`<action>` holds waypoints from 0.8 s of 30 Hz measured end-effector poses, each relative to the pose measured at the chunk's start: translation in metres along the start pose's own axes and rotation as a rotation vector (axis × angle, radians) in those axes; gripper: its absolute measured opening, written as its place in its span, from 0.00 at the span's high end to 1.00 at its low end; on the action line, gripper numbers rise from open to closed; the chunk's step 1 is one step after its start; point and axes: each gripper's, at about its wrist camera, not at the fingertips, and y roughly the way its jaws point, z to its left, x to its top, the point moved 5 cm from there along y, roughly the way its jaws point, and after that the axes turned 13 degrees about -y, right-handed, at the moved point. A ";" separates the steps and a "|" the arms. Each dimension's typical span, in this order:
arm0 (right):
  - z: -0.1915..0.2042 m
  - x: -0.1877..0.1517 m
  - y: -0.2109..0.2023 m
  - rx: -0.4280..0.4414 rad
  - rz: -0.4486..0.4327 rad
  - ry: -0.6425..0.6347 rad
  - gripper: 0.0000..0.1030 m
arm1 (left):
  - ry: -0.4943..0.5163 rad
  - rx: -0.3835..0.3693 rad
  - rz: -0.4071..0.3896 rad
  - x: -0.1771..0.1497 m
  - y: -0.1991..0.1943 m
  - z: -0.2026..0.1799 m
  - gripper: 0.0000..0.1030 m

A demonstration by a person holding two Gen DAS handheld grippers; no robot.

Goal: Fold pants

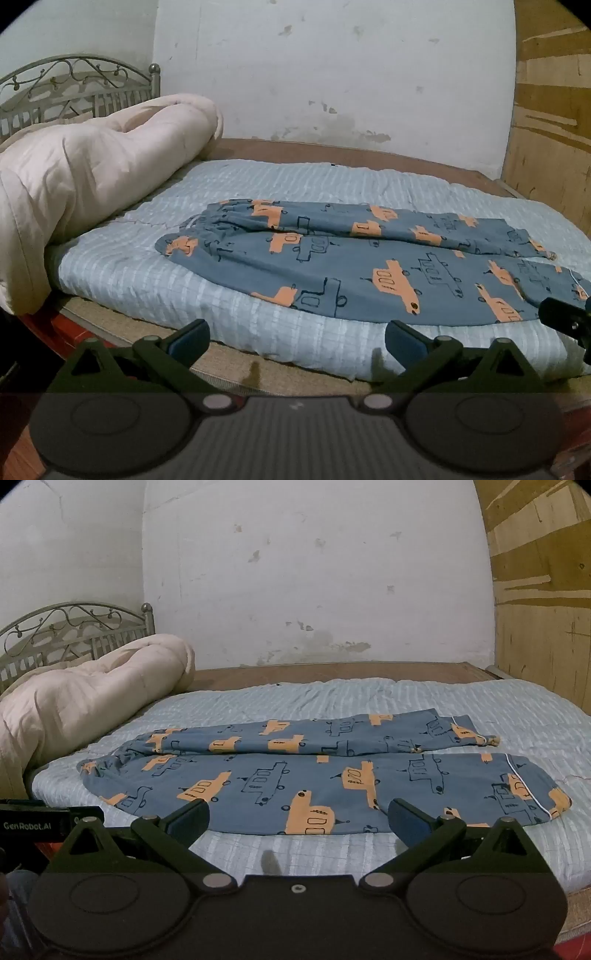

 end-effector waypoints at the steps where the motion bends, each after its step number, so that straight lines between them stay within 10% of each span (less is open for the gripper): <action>1: 0.000 0.000 0.000 0.002 0.007 0.000 0.01 | 0.002 0.002 0.001 0.000 0.000 0.000 0.01; 24: 0.000 0.000 -0.002 0.000 0.004 -0.001 0.01 | -0.002 0.001 0.009 -0.003 0.000 0.000 0.01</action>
